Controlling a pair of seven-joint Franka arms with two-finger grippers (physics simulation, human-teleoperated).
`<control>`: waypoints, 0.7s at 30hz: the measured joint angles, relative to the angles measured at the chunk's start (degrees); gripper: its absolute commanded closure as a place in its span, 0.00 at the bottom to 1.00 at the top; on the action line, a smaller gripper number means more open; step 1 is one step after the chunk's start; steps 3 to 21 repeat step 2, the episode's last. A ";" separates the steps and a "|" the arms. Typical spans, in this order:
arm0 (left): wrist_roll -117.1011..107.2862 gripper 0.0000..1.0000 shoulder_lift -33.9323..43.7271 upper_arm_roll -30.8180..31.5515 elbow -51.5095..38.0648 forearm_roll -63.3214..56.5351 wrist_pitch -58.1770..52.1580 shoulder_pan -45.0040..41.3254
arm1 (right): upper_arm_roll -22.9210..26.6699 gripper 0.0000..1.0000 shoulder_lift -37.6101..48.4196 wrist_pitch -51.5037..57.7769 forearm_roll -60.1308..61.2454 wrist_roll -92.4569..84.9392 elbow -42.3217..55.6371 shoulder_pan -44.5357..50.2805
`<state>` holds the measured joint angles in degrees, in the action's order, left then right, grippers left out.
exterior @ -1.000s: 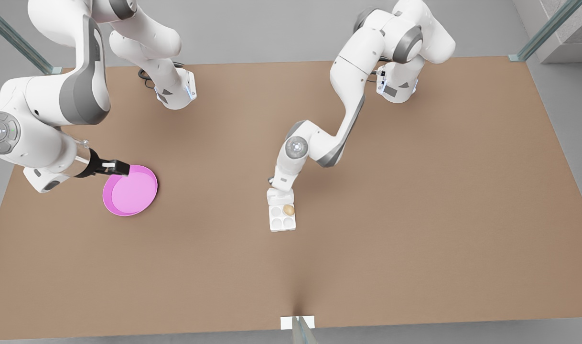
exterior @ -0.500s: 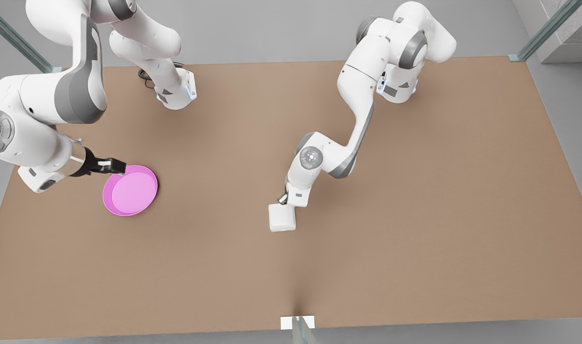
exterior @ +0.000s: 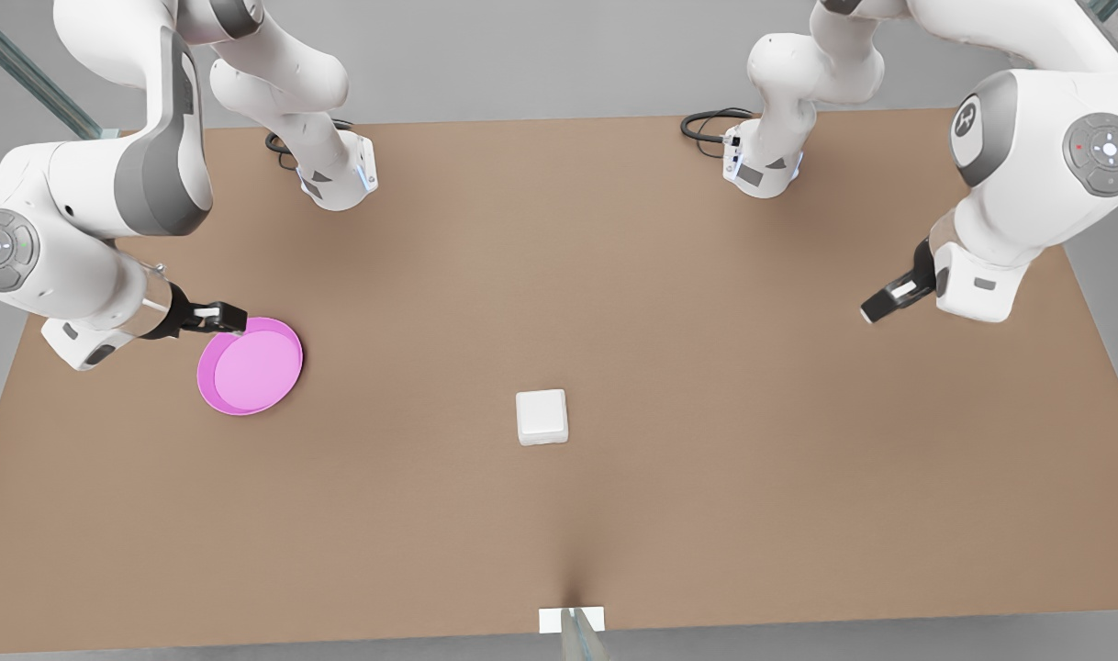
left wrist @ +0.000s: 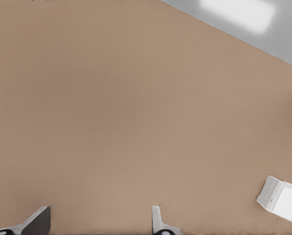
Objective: Pack egg into the box and close the box lid
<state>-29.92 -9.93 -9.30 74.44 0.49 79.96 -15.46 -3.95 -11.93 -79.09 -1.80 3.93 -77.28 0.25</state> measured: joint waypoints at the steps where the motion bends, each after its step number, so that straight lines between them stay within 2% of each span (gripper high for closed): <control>1: 2.74 0.00 0.14 0.04 0.14 -0.55 -0.99 0.00 | -0.02 0.00 0.00 -0.01 0.00 -0.04 0.00 -0.01; 21: 5.33 0.00 0.21 0.06 0.22 -0.96 -1.81 -0.02 | -0.06 0.00 0.00 -0.02 0.02 -0.07 0.00 -0.01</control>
